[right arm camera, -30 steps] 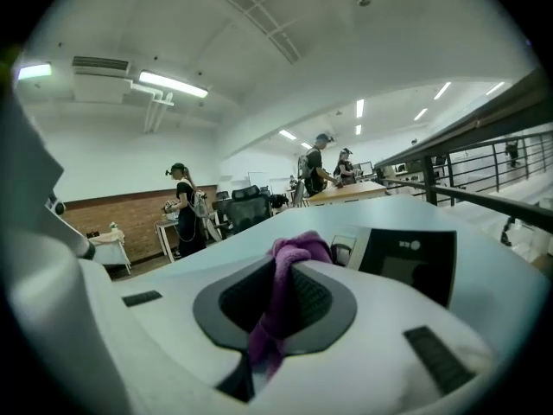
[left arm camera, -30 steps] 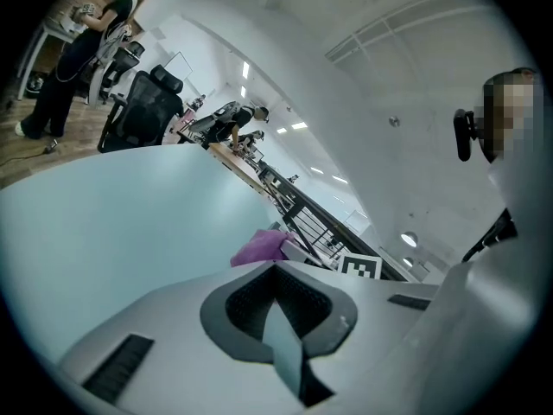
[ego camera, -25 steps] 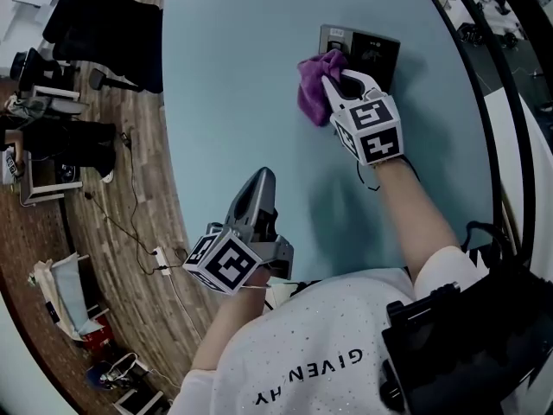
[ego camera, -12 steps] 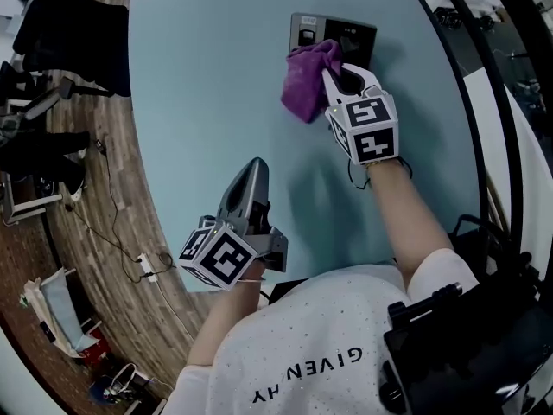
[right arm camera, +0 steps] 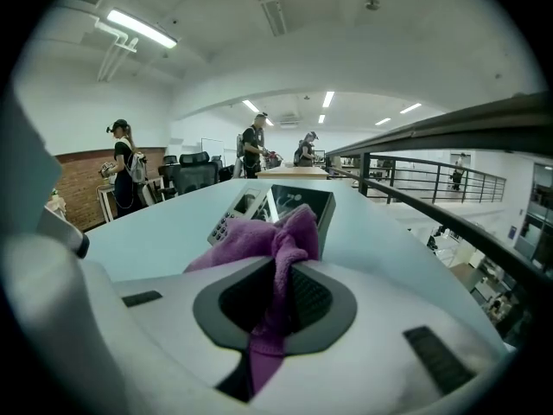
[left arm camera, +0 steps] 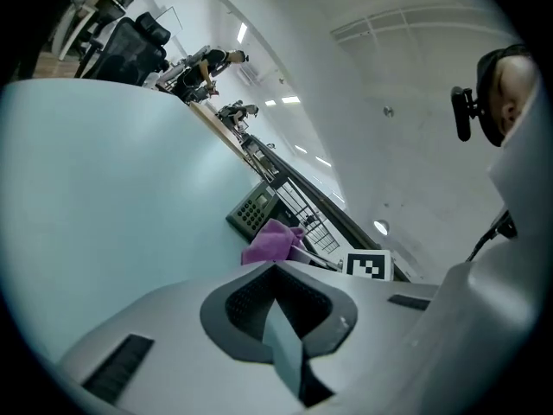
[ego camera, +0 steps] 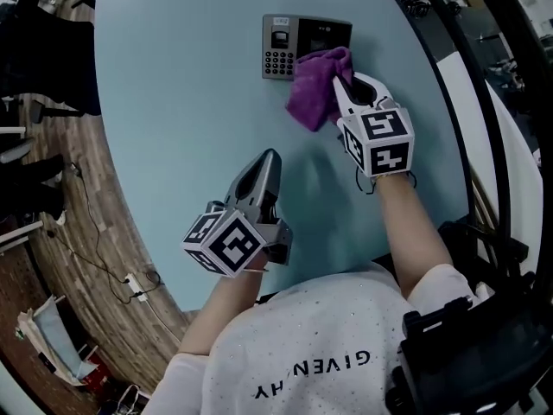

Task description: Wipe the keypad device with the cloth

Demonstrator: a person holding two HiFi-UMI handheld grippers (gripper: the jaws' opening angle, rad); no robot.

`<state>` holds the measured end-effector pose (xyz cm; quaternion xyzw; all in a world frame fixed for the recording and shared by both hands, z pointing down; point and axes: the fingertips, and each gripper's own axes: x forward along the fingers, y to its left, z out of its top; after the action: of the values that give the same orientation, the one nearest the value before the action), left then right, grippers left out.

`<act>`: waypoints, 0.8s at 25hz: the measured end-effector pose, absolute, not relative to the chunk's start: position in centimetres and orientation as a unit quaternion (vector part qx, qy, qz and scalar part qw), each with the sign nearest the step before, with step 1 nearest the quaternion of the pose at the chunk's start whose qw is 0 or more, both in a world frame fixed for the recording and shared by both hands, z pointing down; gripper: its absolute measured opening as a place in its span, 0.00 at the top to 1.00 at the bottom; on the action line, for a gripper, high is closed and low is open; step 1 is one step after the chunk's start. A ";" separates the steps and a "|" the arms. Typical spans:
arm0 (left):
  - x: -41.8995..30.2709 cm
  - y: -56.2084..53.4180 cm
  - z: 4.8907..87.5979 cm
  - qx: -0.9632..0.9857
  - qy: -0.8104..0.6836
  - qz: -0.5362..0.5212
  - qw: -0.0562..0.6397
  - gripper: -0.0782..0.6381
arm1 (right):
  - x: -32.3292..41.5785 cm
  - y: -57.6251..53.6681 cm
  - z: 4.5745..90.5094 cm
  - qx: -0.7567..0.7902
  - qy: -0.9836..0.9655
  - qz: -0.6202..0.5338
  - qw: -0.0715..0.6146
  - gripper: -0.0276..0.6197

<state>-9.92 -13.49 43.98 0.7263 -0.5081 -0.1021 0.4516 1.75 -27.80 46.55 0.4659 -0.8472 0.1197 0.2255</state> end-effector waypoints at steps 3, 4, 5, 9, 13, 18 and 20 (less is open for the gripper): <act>-10.1 -14.1 44.2 0.728 -0.492 -0.107 0.465 0.88 | 3.0 -27.4 46.6 0.485 -0.833 0.124 0.235 0.92; -10.3 -14.3 44.0 0.732 -0.489 -0.106 0.462 0.88 | 3.5 -27.3 46.5 0.493 -0.828 0.125 0.237 0.92; -10.5 -14.5 44.0 0.737 -0.487 -0.103 0.456 0.88 | 3.9 -27.3 46.6 0.500 -0.823 0.125 0.239 0.92; -11.8 -15.6 44.5 0.766 -0.487 -0.070 0.414 0.89 | 4.8 -27.2 47.0 0.523 -0.804 0.131 0.252 0.92; -12.0 -16.6 44.1 0.809 -0.471 -0.019 0.352 0.89 | 6.4 -26.8 47.2 0.552 -0.777 0.141 0.269 0.92; -12.8 -17.0 43.4 0.818 -0.456 -0.036 0.349 0.88 | 8.0 -25.9 47.0 0.580 -0.748 0.151 0.285 0.92; -13.1 -16.9 43.3 0.816 -0.453 -0.052 0.355 0.88 | 8.5 -25.1 46.9 0.591 -0.735 0.155 0.294 0.92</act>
<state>-13.09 -16.86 43.31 0.8161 -0.4528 -0.0518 0.3554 8.46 -25.08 46.95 0.5910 -0.7350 0.1552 0.2938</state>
